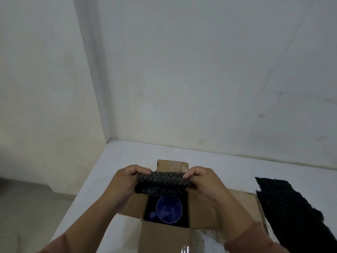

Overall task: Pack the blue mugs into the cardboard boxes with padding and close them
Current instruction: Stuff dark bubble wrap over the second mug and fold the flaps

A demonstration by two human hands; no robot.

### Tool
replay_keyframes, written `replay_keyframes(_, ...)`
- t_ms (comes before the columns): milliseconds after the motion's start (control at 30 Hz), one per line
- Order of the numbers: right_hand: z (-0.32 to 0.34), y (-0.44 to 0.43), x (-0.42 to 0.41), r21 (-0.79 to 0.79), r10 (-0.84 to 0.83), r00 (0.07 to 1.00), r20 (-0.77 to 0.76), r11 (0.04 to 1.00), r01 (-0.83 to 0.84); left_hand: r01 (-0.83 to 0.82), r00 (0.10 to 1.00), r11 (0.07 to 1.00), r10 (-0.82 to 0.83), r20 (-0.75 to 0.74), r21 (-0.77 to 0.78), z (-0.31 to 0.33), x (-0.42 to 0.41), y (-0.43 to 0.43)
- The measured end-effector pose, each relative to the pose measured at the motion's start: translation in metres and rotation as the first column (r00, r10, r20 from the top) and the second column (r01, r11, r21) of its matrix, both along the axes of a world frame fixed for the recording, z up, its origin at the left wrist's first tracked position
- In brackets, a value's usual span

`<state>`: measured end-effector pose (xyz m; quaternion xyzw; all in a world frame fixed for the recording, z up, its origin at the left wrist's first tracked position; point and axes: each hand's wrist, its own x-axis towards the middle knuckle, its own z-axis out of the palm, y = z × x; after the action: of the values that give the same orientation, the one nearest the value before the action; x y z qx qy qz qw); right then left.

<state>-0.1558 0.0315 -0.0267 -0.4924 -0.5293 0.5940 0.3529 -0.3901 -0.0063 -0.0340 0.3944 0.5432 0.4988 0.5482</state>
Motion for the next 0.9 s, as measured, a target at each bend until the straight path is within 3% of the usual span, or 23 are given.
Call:
replay_keyframes(100,0.004,0.003,-0.002,0.009,-0.034,0.998,-0.044,0.999,0.034,0.009,1.000,0.998,-0.009,-0.014,0.061,0.000,0.001,0.002)
replay_keyframes(200,0.011,0.003,-0.003,-0.099,0.076,0.986,-0.146,0.991,-0.091,0.049,0.996,0.990,-0.040,-0.073,0.132,0.000,0.003,0.002)
replay_keyframes(333,0.013,0.003,-0.001,-0.077,0.431,0.875,0.219,0.902,-0.425,0.147,0.977,0.982,-0.125,-0.173,0.119,-0.003,0.002,0.000)
replay_keyframes(433,0.013,0.006,-0.004,0.057,0.293,0.860,0.419,0.936,-0.347,0.245,0.966,0.969,-0.245,-0.079,-0.009,-0.003,-0.002,0.005)
replay_keyframes(467,0.011,0.008,-0.005,0.113,0.216,0.856,0.470,0.947,-0.301,0.255,0.963,0.966,-0.258,-0.085,-0.043,-0.003,-0.001,0.006)
replay_keyframes(500,0.009,0.008,-0.007,0.163,0.162,0.839,0.520,0.945,-0.284,0.260,0.946,0.964,-0.265,-0.185,-0.049,-0.002,0.000,0.006)
replay_keyframes(567,0.001,0.007,-0.013,0.258,0.088,0.755,0.650,0.909,-0.328,0.322,0.775,0.946,-0.291,-0.561,-0.046,-0.002,0.005,0.006)
replay_keyframes(633,-0.012,0.005,-0.015,0.352,-0.023,0.637,0.770,0.849,-0.394,0.390,0.562,0.920,-0.261,-0.785,-0.026,-0.007,0.015,0.006)
replay_keyframes(700,-0.023,0.001,-0.016,0.426,-0.126,0.550,0.825,0.779,-0.460,0.419,0.407,0.908,-0.169,-0.897,0.019,-0.013,0.025,0.007)
replay_keyframes(767,-0.030,-0.002,-0.017,0.439,-0.214,0.412,0.886,0.674,-0.594,0.462,0.197,0.886,-0.064,-0.978,0.035,-0.020,0.033,0.007)
replay_keyframes(833,-0.035,-0.006,-0.019,0.425,-0.288,0.313,0.905,0.589,-0.688,0.495,-0.007,0.867,-0.059,-0.998,-0.055,-0.026,0.036,0.009)
replay_keyframes(900,-0.042,-0.008,-0.023,0.388,-0.291,0.263,0.920,0.580,-0.716,0.509,-0.153,0.842,-0.119,-0.981,-0.181,-0.031,0.041,0.009)
